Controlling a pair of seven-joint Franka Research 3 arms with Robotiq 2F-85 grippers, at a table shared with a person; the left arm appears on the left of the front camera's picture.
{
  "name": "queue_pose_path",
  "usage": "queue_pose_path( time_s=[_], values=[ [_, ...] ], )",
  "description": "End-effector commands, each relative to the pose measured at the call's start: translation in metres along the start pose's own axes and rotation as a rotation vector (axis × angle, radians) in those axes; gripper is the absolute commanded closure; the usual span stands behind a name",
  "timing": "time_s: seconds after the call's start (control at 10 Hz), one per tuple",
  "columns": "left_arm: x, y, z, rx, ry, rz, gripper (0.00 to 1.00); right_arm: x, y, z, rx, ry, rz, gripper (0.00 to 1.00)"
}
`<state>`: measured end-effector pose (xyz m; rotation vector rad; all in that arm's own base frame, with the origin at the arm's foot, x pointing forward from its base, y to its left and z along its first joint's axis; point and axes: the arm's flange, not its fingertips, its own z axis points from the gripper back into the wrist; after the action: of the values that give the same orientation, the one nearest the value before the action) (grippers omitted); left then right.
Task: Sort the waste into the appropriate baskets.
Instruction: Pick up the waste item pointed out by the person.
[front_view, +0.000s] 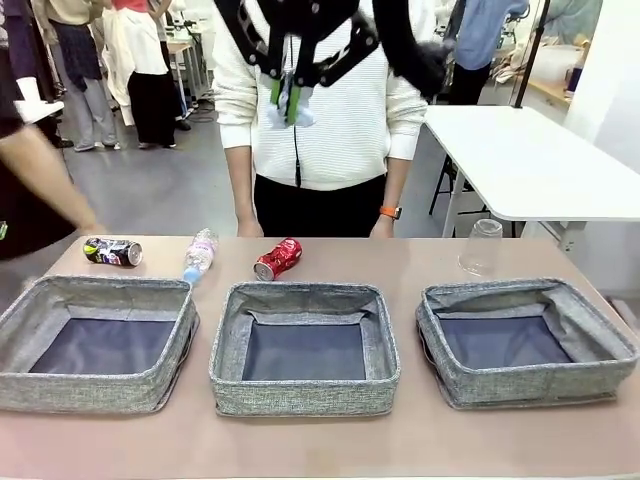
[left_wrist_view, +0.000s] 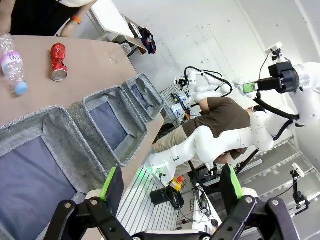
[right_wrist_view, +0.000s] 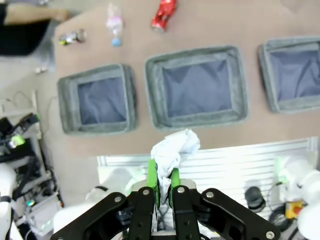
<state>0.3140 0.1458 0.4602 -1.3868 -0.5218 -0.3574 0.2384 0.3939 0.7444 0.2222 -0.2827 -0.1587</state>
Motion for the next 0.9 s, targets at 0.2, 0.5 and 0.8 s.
queue_pose_path(
  time_s=[0.2, 0.5, 0.8],
  values=[
    [0.001, -0.002, -0.001, -0.017, -0.012, -0.019, 0.0, 0.005, 0.01, 0.025, -0.062, -0.05, 0.026, 0.9],
    [0.001, -0.002, -0.001, -0.017, -0.012, -0.019, 0.0, 0.001, -0.001, 0.019, -0.04, -0.026, 0.013, 0.9],
    [0.001, -0.002, -0.001, -0.017, -0.012, -0.019, 0.0, 0.001, -0.001, 0.019, -0.04, -0.026, 0.013, 0.9]
  ],
)
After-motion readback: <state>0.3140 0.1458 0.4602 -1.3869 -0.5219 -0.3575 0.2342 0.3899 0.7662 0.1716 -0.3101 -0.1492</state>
